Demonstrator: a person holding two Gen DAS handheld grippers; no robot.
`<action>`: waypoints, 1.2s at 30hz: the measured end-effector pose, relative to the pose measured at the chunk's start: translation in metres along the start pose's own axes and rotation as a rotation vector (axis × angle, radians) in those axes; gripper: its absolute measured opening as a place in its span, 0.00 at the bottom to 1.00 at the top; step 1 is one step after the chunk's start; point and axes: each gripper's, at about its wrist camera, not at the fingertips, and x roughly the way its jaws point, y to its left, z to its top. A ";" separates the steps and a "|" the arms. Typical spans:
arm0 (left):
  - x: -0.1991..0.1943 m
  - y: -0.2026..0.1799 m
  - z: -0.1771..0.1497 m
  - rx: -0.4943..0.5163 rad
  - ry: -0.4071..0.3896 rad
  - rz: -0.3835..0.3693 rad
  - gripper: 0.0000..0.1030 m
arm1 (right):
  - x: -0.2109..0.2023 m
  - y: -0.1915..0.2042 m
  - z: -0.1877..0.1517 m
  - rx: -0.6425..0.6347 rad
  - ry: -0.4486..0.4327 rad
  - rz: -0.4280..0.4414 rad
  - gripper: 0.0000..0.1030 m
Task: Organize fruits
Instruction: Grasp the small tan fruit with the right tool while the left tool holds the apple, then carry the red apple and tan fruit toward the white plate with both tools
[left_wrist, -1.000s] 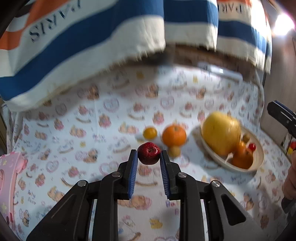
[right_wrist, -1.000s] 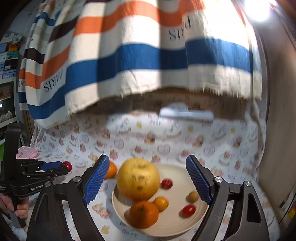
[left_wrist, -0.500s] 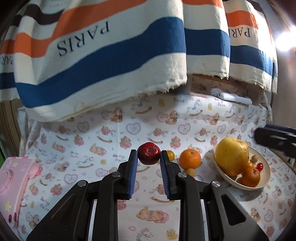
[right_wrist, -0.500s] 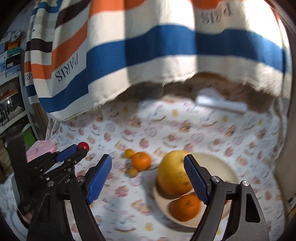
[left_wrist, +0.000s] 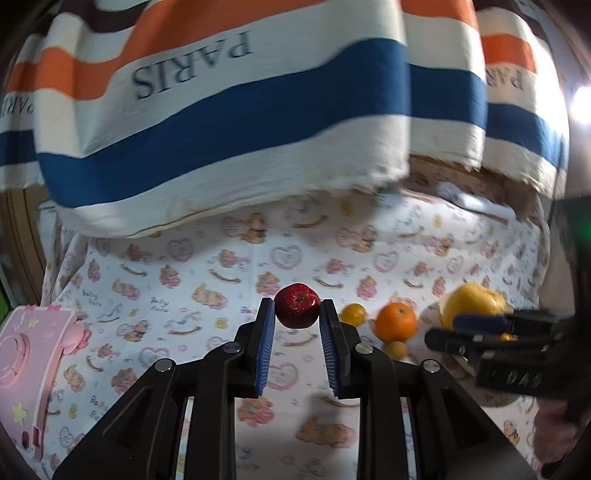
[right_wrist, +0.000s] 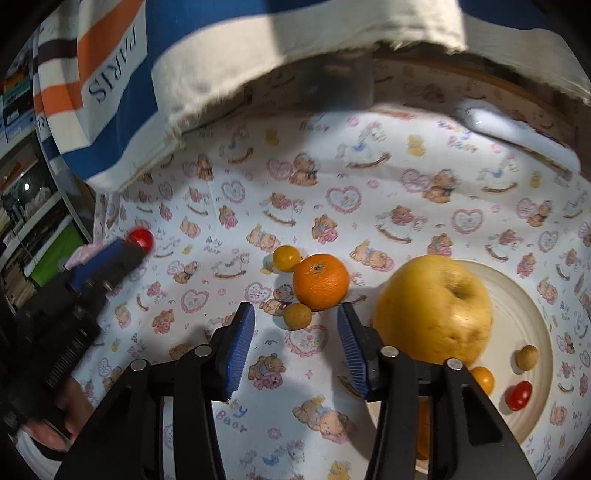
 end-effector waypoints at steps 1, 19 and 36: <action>0.001 0.004 0.001 -0.010 0.003 0.000 0.23 | 0.005 0.001 0.001 -0.001 0.014 -0.003 0.44; 0.020 0.023 -0.003 -0.068 0.063 0.042 0.23 | 0.061 0.011 0.004 0.029 0.126 -0.084 0.34; -0.014 0.028 0.017 -0.121 0.017 -0.008 0.23 | 0.021 0.013 -0.001 0.016 0.029 -0.029 0.25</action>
